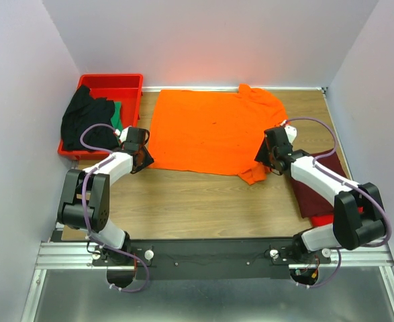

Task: Fold and stack the t-shirts
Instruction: Flatten the tshirt out

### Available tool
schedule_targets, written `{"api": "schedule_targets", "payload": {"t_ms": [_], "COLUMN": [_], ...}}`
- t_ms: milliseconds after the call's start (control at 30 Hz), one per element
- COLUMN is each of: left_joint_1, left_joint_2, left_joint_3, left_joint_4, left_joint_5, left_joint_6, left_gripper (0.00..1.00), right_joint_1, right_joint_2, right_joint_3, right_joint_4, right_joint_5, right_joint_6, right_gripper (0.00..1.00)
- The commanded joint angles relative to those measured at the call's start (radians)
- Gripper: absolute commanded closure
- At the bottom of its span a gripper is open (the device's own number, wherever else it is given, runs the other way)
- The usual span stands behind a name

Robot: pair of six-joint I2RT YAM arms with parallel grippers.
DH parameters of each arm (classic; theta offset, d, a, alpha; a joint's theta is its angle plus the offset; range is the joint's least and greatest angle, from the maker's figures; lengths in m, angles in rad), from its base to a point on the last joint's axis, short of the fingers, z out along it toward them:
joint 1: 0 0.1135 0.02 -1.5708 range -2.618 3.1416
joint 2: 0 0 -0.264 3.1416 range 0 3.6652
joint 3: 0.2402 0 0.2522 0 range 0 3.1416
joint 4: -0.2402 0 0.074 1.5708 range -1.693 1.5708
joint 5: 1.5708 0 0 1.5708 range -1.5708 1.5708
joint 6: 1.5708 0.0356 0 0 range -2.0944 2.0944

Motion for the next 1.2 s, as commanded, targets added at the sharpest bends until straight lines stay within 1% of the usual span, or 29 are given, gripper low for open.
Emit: {"api": "schedule_targets", "payload": {"t_ms": [0, 100, 233, 533, 667, 833, 867, 933, 967, 1067, 1167], "left_joint_1": [-0.003, -0.003, -0.003, -0.003, -0.001, -0.001, -0.001, -0.001, -0.001, -0.001, -0.001], "left_joint_2": [-0.003, -0.014, -0.017, -0.028, -0.021, -0.015, -0.017, -0.017, -0.015, -0.015, -0.021], "left_joint_3": [0.004, -0.001, 0.002, -0.002, -0.004, -0.010, -0.010, -0.011, -0.010, -0.007, -0.005], "left_joint_4": [-0.012, -0.007, -0.006, 0.000, 0.005, 0.013, 0.014, 0.019, 0.020, 0.014, -0.002], "left_joint_5": [-0.030, -0.024, -0.006, 0.020, 0.026, 0.043, 0.045, 0.053, 0.056, 0.054, 0.030], "left_joint_6": [-0.021, -0.014, -0.008, 0.004, 0.007, 0.010, 0.010, 0.012, 0.012, 0.012, 0.006], "left_gripper": [0.57, 0.57, 0.57, 0.57, 0.57, 0.57, 0.57, 0.57, 0.57, 0.57, 0.57], "right_joint_1": [-0.006, -0.041, -0.126, -0.318, -0.400, -0.501, -0.503, -0.503, -0.503, -0.500, -0.454], "right_joint_2": [-0.005, -0.034, -0.056, -0.042, -0.066, -0.105, -0.109, -0.114, -0.117, -0.129, -0.174], "right_joint_3": [-0.014, -0.054, -0.117, -0.151, -0.183, -0.219, -0.216, -0.197, -0.191, -0.168, -0.154], "right_joint_4": [-0.034, -0.036, -0.034, -0.034, -0.034, -0.036, -0.034, -0.033, -0.033, -0.030, -0.033], "right_joint_5": [0.073, 0.050, 0.048, 0.007, -0.009, -0.039, -0.041, -0.102, -0.102, -0.165, -0.161], "right_joint_6": [0.063, 0.108, 0.146, 0.204, 0.218, 0.195, 0.189, 0.142, 0.142, 0.074, 0.043], "right_gripper": [0.32, 0.31, 0.31, 0.33, 0.33, 0.33, 0.33, 0.33, 0.33, 0.34, 0.34]}}
